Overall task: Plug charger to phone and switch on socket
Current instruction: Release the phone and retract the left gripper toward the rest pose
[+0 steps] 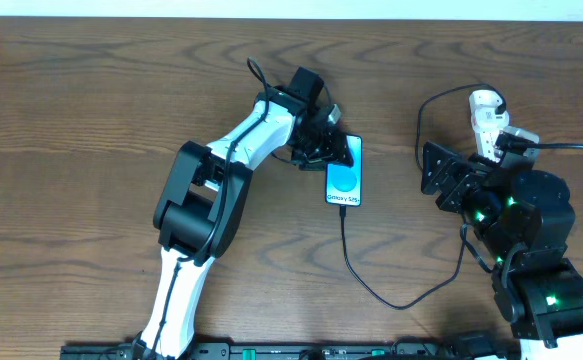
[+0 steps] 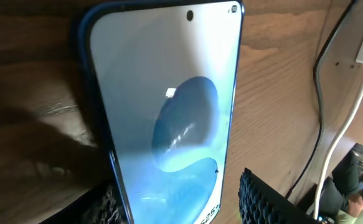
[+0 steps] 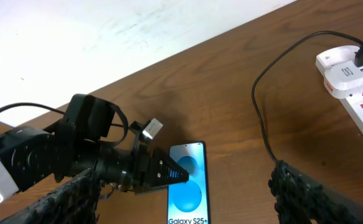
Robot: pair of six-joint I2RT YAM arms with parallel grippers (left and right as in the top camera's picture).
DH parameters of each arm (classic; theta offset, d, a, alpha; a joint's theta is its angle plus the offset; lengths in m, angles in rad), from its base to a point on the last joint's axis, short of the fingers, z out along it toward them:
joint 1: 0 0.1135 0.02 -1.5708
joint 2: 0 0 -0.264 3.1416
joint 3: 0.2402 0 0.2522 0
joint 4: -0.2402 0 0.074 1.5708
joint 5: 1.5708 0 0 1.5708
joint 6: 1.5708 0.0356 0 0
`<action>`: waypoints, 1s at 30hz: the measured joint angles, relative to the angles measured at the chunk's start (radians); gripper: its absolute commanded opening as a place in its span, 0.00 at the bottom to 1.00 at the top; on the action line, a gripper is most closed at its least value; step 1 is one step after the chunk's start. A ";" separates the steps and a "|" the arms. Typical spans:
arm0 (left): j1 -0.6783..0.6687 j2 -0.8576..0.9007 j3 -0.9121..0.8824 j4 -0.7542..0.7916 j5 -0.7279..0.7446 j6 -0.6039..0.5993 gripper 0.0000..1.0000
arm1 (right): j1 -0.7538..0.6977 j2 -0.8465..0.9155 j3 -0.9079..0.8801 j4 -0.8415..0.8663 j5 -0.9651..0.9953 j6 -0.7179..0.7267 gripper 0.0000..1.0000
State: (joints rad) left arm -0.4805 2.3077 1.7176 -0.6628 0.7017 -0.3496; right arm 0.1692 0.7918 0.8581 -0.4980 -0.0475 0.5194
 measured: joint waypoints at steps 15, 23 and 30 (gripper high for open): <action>0.141 -0.104 -0.013 -0.240 -0.486 0.018 0.84 | 0.000 0.020 0.000 -0.145 0.004 0.004 0.96; 0.395 -0.819 -0.026 -0.377 -0.706 0.066 0.84 | -0.026 0.282 0.004 -0.283 0.235 0.049 0.01; 0.388 -1.358 -0.239 -0.456 -0.821 0.096 0.91 | -0.179 0.398 0.004 -0.198 0.280 0.084 0.03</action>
State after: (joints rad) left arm -0.0921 0.9497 1.4788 -1.1191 -0.1192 -0.2539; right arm -0.0097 1.1900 0.8619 -0.6964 0.2325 0.6037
